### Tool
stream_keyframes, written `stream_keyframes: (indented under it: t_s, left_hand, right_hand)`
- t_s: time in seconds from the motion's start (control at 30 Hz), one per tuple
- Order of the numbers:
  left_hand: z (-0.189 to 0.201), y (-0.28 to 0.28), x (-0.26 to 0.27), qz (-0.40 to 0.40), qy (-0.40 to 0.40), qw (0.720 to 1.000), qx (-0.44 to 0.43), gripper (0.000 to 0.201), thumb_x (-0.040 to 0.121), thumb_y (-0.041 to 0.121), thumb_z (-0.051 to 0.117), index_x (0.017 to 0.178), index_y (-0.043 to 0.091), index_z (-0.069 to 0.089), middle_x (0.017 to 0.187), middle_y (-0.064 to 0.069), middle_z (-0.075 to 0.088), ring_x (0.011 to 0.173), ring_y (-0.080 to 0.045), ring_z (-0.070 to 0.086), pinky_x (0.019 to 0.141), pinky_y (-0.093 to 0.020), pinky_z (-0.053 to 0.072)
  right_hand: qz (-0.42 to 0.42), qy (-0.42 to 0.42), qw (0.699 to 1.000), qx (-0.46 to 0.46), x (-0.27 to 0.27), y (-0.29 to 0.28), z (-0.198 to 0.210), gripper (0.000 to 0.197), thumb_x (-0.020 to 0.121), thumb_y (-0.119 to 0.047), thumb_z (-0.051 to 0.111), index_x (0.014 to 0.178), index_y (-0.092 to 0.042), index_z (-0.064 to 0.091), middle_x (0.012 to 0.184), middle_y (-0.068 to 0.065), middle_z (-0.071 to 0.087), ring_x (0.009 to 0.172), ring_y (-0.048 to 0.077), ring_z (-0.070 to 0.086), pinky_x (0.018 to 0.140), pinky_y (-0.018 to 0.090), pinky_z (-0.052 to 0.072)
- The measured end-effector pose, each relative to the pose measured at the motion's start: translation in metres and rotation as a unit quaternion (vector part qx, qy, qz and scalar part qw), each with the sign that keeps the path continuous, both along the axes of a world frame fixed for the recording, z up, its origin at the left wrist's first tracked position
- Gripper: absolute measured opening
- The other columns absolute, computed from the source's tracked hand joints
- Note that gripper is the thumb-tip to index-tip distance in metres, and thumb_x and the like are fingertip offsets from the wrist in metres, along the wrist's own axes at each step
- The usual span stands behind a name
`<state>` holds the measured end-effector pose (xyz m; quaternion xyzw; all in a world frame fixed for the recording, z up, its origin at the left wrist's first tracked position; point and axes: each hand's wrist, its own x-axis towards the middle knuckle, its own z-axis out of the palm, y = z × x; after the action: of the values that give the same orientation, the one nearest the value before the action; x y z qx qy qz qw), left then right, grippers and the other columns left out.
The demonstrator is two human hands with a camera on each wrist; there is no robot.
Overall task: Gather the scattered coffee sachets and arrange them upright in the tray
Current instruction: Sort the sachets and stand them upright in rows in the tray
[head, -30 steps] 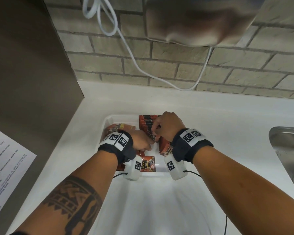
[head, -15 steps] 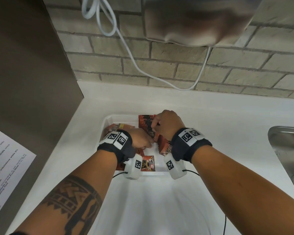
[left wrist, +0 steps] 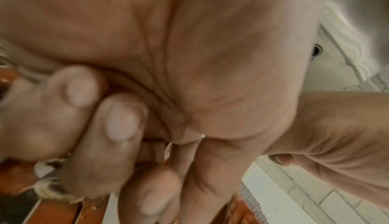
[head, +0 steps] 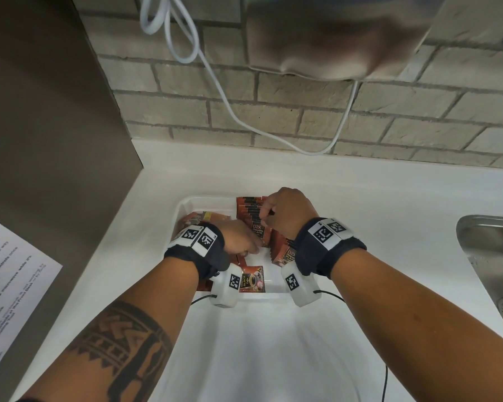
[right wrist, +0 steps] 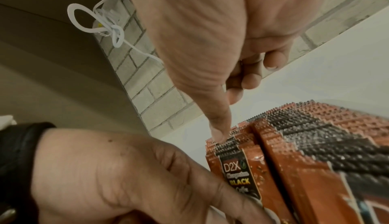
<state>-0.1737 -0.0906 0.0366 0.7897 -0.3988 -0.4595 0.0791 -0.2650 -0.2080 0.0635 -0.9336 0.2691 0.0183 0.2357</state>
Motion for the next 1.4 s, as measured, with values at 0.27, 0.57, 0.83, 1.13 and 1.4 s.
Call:
stream_keyframes:
  t_s: [0.27,0.57,0.83,1.13,1.4]
  left_hand:
    - [0.014,0.02,0.015,-0.013,-0.152,0.988,-0.005,0.026,0.094,0.038,0.06,0.106,0.02,0.074,0.111,0.001,0.071,0.102,-0.02,0.066,0.084,-0.03,0.053]
    - [0.014,0.033,0.001,-0.063,-0.201,0.976,0.054,0.042,0.09,0.035,0.072,0.126,0.014,0.064,0.121,-0.005,0.067,0.106,-0.023,0.065,0.087,-0.031,0.053]
    - [0.009,0.021,-0.001,-0.091,-0.213,0.972,0.05,0.033,0.094,0.03,0.066,0.121,0.01,0.063,0.112,-0.008,0.069,0.095,-0.022,0.066,0.076,-0.03,0.051]
    - [0.005,0.009,-0.002,-0.108,-0.194,0.975,0.014,0.037,0.097,0.025,0.058,0.133,0.016,0.063,0.137,-0.002,0.06,0.12,-0.023,0.058,0.102,-0.035,0.049]
    - [0.008,0.018,0.009,-0.1,-0.26,0.958,0.059,0.023,0.096,0.022,0.059,0.113,0.008,0.065,0.083,0.001,0.059,0.076,-0.015,0.058,0.052,-0.02,0.039]
  right_hand:
    - [0.003,-0.001,1.0,0.021,-0.021,0.022,0.028,0.027,0.092,-0.012,0.052,0.088,-0.019,0.077,0.092,-0.004,0.073,0.086,0.016,0.066,0.081,0.032,0.055]
    - [0.1,0.188,0.976,0.053,-0.063,0.087,-0.011,0.031,0.099,-0.033,0.049,0.106,-0.009,0.067,0.096,0.005,0.068,0.089,0.022,0.065,0.08,0.033,0.056]
    - [0.047,0.179,0.981,0.063,-0.051,0.099,-0.024,0.047,0.102,-0.043,0.046,0.13,-0.006,0.051,0.123,0.012,0.055,0.11,0.027,0.056,0.081,0.032,0.041]
    - [0.055,0.2,0.977,0.041,-0.04,0.094,-0.017,0.042,0.104,-0.026,0.04,0.14,-0.005,0.047,0.14,0.016,0.048,0.129,0.03,0.047,0.103,0.038,0.043]
    - [0.046,0.202,0.978,0.034,-0.043,0.097,-0.034,0.036,0.101,-0.016,0.04,0.131,-0.003,0.055,0.134,0.016,0.053,0.127,0.032,0.045,0.103,0.037,0.041]
